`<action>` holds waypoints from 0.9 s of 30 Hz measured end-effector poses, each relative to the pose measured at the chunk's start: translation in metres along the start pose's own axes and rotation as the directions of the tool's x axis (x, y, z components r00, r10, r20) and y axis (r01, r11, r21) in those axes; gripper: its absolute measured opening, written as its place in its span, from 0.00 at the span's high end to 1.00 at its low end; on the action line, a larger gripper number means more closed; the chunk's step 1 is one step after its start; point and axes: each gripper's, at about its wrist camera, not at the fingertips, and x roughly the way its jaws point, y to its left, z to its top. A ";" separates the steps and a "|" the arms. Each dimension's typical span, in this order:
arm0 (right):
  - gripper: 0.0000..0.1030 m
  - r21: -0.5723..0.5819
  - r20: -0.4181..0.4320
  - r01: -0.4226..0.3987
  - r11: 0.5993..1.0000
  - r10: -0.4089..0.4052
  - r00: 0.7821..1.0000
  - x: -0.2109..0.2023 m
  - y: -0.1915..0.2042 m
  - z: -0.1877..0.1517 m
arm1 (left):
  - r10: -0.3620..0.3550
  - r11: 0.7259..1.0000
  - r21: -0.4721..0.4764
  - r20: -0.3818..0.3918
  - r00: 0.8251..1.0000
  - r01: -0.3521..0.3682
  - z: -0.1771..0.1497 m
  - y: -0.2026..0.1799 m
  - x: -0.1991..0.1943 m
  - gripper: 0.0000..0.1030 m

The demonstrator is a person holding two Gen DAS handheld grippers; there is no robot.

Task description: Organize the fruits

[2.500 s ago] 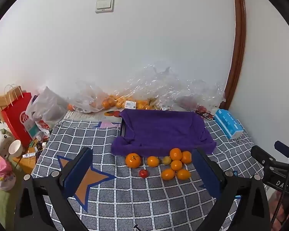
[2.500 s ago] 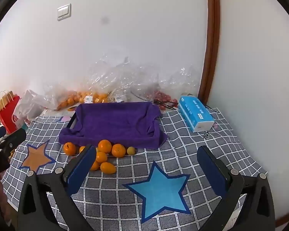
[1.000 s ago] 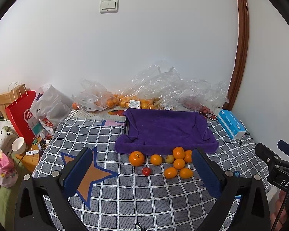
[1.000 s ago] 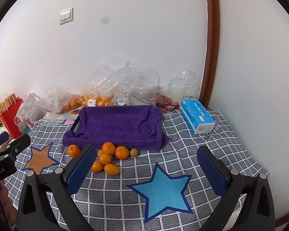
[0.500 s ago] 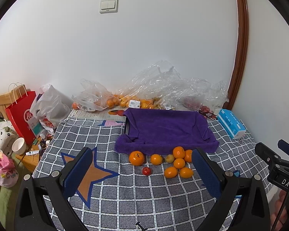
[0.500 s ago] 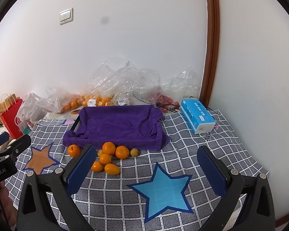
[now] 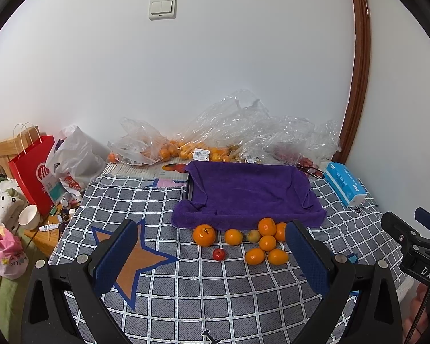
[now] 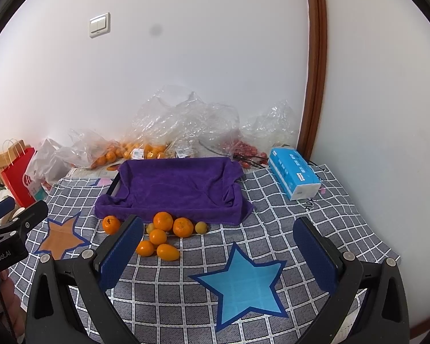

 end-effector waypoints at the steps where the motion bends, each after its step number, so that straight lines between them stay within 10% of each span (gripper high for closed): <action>1: 0.00 0.000 0.000 0.000 1.000 0.000 1.000 0.000 0.000 0.000 | 0.000 1.000 0.001 -0.001 1.000 0.000 0.000 0.000 0.000 0.00; 27: 0.00 0.000 -0.011 -0.030 1.000 0.030 0.999 0.012 0.001 0.002 | -0.001 1.000 0.000 -0.018 1.000 0.001 0.002 -0.002 0.015 0.00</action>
